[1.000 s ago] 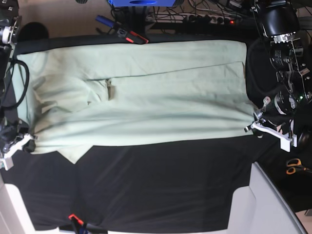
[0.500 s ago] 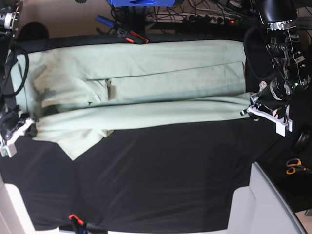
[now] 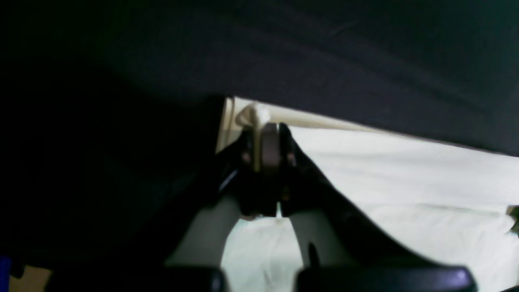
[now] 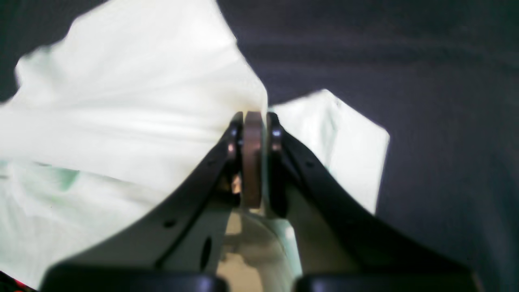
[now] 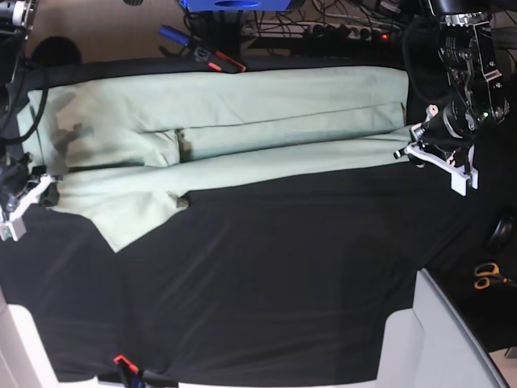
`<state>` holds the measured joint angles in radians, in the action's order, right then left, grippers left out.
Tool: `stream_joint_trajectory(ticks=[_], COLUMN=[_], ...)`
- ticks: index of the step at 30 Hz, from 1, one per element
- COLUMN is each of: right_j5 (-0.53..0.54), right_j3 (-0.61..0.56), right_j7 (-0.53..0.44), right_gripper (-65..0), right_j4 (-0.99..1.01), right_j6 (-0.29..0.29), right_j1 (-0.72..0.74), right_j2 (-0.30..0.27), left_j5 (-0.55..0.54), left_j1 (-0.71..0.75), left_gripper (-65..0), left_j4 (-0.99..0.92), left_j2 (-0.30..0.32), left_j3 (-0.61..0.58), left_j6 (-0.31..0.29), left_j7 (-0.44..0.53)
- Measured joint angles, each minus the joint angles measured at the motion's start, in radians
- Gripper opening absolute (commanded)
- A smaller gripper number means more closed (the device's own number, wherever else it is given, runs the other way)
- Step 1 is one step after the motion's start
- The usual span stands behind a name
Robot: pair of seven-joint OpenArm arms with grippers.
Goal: Fold the T-shirt properly
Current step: 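Drag the folded shirt toward the robot with both grippers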
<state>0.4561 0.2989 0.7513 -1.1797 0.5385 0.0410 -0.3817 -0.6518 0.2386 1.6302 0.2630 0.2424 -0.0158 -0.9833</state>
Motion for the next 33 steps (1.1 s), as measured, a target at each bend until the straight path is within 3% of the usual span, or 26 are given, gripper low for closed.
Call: stream_joint_trajectory(ticks=[7,13,17,26,33], right_j5=[0.000,0.000,-0.003,-0.003,-0.003], right_j3=[0.010,0.011,0.010,0.011,0.011], right_j7=[0.026,0.031,0.029,0.024,0.025], right_gripper=[-65.0,-65.0,-65.0,-65.0,-64.7], right_j4=[-0.001,-0.001,-0.001,0.005,0.006], right_j6=[0.004,0.003,0.003,0.000,0.000], right_j1=[-0.031,-0.061,-0.062,-0.094,-0.099], right_j2=[0.008,0.024,0.021,0.021,0.022], left_j5=[0.011,0.251,0.259,0.263,0.365], left_j1=[0.015,0.017,0.018,0.017,0.019], left_gripper=[-65.0,-65.0,-65.0,-65.0,-65.0], left_j4=[-0.001,-0.003,-0.003,-0.006,-0.054], left_j2=[0.028,0.010,-0.035,-0.035,-0.062], left_j3=[-0.002,-0.111,-0.123,-0.125,-0.126], left_j6=[-0.003,-0.006,-0.006,-0.003,-0.003], left_j7=[0.004,0.005,0.005,0.006,0.008])
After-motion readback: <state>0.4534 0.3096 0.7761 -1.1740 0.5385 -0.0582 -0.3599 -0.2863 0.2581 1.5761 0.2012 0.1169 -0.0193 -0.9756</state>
